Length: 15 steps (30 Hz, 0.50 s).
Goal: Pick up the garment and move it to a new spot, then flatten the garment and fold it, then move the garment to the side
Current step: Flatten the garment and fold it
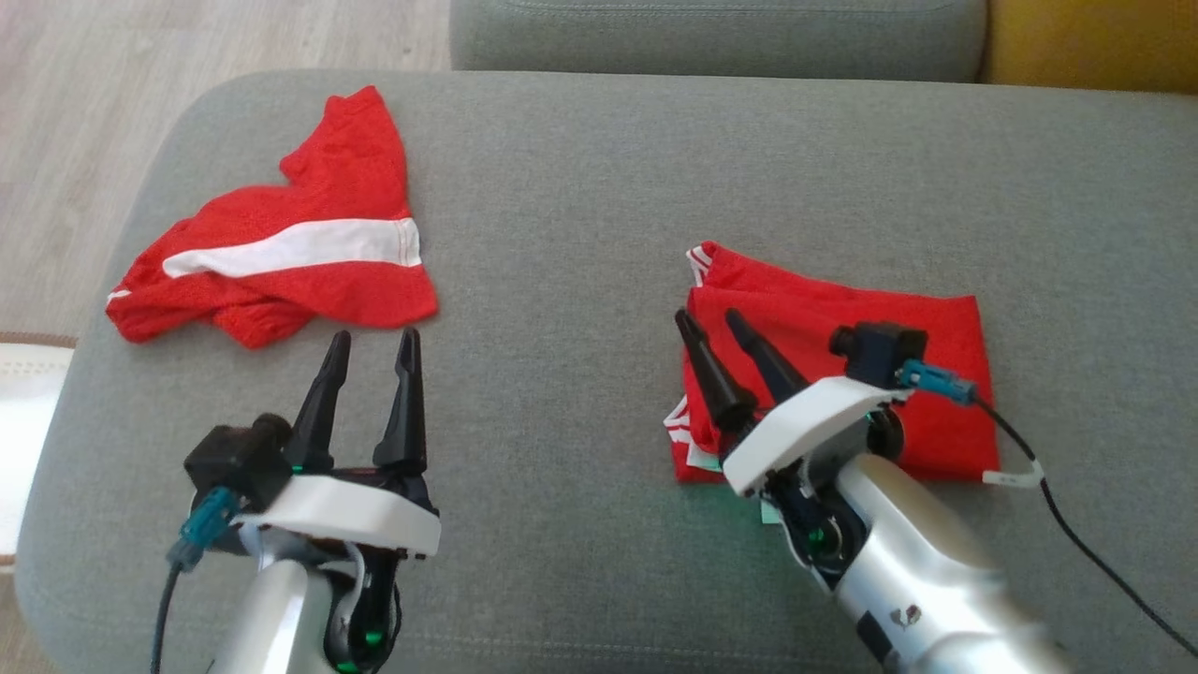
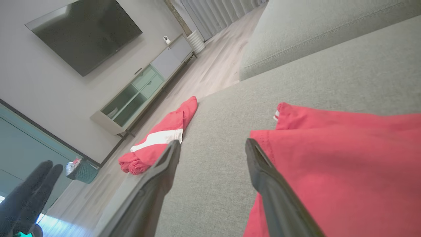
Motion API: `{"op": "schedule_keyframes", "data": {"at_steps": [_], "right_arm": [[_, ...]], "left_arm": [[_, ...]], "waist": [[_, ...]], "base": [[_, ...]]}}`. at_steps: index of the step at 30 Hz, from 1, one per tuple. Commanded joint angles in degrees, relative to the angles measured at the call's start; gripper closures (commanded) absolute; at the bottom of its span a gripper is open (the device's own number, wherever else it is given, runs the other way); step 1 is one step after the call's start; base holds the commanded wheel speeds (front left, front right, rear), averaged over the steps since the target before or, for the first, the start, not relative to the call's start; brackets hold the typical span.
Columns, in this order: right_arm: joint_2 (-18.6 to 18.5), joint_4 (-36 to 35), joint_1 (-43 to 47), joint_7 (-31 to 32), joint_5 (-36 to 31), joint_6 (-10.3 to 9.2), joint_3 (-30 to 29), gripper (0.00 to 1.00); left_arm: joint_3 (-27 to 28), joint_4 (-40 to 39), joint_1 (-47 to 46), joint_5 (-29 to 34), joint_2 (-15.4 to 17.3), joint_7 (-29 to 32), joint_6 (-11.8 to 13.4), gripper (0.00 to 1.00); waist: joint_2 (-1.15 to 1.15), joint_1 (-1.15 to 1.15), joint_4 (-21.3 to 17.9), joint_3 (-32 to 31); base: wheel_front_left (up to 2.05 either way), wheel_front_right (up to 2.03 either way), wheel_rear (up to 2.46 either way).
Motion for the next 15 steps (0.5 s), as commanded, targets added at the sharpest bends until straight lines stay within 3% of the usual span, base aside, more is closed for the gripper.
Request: {"op": "schedule_keyframes", "data": {"at_steps": [1, 4, 9, 15], "right_arm": [[0.6, -1.7, -3.1, -1.4, 0.5, -0.04, 0.8, 0.00], [0.6, -0.2, -5.5, -3.2, -2.2, -0.04, -0.3, 0.00], [0.5, 2.7, -8.1, -5.0, -12.8, -0.04, -6.7, 0.00], [-3.6, -2.1, -4.7, -5.7, -24.6, -0.04, -16.6, 0.00]], "left_arm": [[2.2, -1.5, -1.0, -0.5, 0.2, -0.3, 0.3, 0.00], [2.3, -1.8, -1.1, -0.7, 0.2, -0.3, 0.5, 0.00], [2.3, -3.0, -1.1, -1.0, 0.2, -0.3, 0.5, 0.00], [1.6, -5.3, -1.3, -1.1, 0.2, -0.3, 0.6, 0.00]], "waist": [[0.00, 0.00, -0.5, -0.1], [0.00, 0.00, -1.4, -0.2], [0.00, 0.00, -2.8, -0.6], [0.00, 0.00, -3.7, -1.2]], "base": [[0.00, 0.00, 0.00], [0.00, 0.00, 0.00], [0.00, 0.00, 0.00], [0.00, 0.00, 0.00]]}}
